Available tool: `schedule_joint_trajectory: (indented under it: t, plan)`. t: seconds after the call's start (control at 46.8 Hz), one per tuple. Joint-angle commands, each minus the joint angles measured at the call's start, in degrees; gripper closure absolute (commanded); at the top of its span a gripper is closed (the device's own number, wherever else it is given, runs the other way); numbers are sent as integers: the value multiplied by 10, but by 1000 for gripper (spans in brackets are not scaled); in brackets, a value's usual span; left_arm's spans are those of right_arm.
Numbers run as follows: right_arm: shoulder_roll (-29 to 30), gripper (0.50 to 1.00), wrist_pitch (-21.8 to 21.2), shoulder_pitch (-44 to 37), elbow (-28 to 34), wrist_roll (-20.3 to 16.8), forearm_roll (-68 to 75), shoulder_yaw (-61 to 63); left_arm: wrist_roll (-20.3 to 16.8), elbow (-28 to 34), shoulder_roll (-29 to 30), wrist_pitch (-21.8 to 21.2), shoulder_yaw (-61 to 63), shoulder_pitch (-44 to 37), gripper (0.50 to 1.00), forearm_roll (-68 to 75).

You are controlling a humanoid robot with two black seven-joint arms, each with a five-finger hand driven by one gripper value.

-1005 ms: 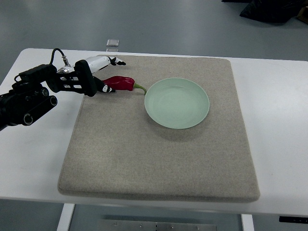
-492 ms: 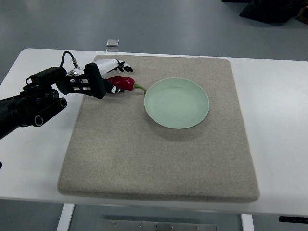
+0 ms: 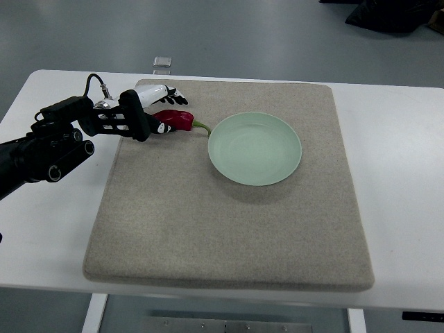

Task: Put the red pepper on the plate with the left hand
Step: 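Close the left hand fingers around the red chili pepper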

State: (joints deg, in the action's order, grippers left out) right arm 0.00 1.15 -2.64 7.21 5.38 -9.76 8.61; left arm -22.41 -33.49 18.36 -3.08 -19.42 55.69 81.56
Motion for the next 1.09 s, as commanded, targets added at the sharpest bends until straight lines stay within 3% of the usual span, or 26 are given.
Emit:
schedule_joint_trajectory:
  t: [0.0, 0.578, 0.684, 1.07]
  plan:
    - [0, 568, 0, 0, 0, 0, 0, 0, 0, 0, 0, 1, 0, -1, 786, -1]
    - [0, 568, 0, 0, 0, 0, 0, 0, 0, 0, -3, 2, 1, -1, 797, -1]
    - [0, 568, 0, 0, 0, 0, 0, 0, 0, 0, -3, 4, 2, -1, 827, -1]
    - [0, 568, 0, 0, 0, 0, 0, 0, 0, 0, -3, 4, 9, -1, 864, -1]
